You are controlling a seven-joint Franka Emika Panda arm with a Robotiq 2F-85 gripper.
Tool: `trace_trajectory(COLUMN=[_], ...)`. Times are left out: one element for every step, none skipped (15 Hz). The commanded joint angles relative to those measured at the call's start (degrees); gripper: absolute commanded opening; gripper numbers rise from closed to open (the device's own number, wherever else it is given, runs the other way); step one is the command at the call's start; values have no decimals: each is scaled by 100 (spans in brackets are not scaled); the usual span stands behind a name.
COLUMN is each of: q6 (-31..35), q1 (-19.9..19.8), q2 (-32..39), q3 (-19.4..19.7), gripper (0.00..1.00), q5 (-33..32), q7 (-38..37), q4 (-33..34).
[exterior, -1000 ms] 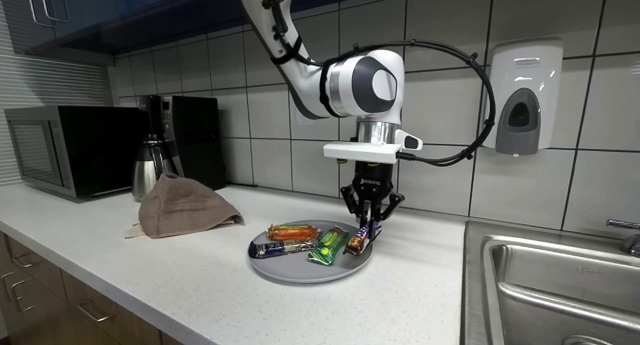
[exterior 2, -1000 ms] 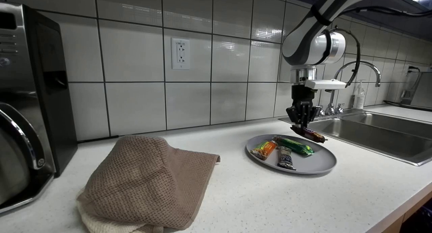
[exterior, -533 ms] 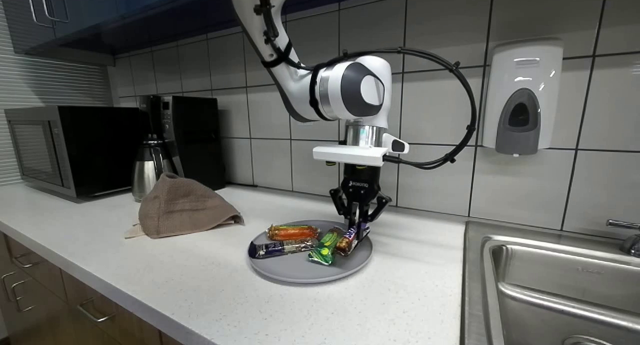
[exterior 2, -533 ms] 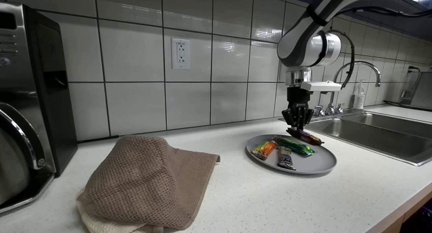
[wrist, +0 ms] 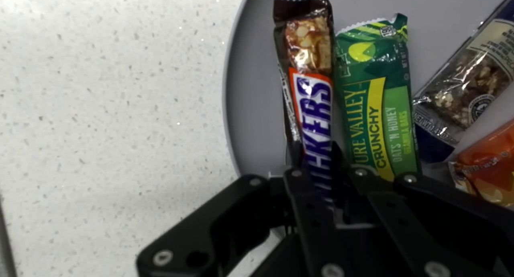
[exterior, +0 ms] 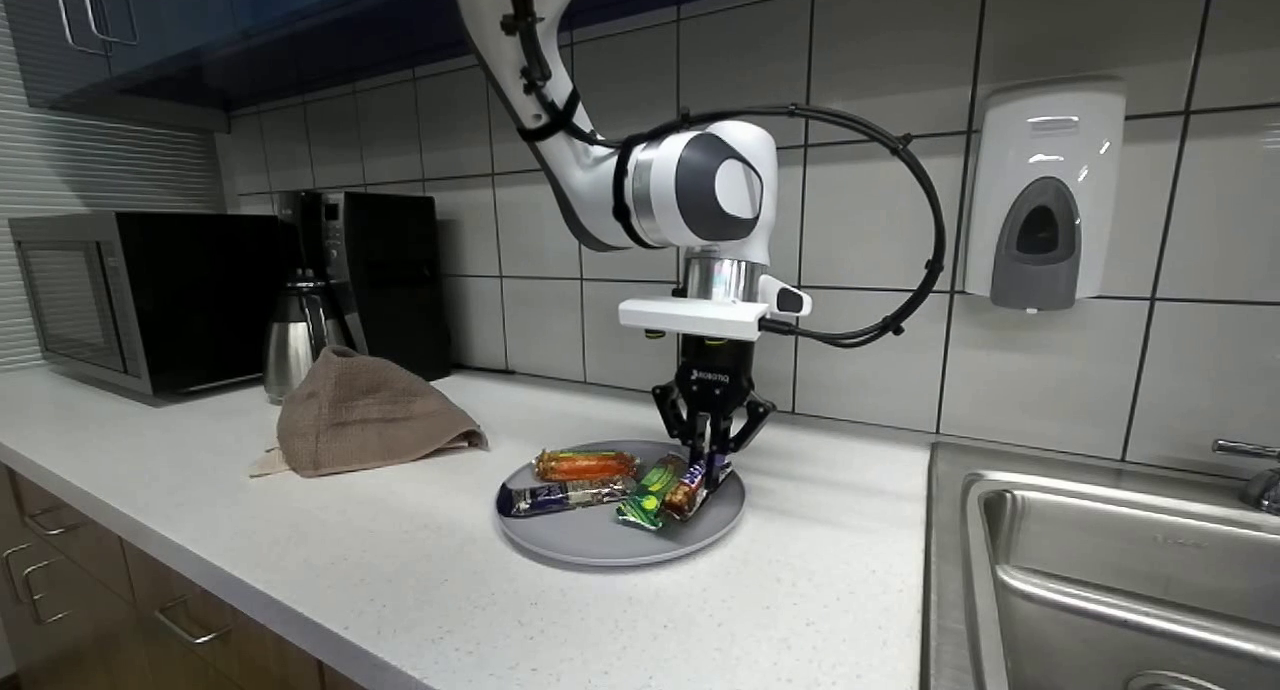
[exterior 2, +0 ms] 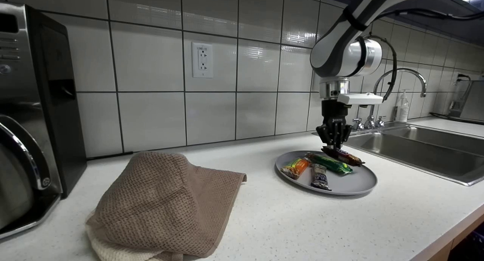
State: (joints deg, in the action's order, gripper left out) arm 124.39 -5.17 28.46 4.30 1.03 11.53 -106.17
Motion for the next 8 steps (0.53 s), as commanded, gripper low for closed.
trace_trajectory(q6=[19, 22, 17, 17, 19, 17, 25, 27], q1=[-10, -9, -9, -8, -7, -7, -8, -9], q2=[-237, -239, -238, -239, -246, -255, -278, -300], q3=[-46, -45, -44, -43, -42, -39, -36, -35], gripper=[50, 56, 65, 71, 80, 86, 95, 99], q5=[-131, -136, -138, -140, -143, -147, -152, -156], q7=[-146, -148, -150, -151, -154, -159, -161, -162], q4=[-206, -206, -199, -198, -198, -198, -209, -217])
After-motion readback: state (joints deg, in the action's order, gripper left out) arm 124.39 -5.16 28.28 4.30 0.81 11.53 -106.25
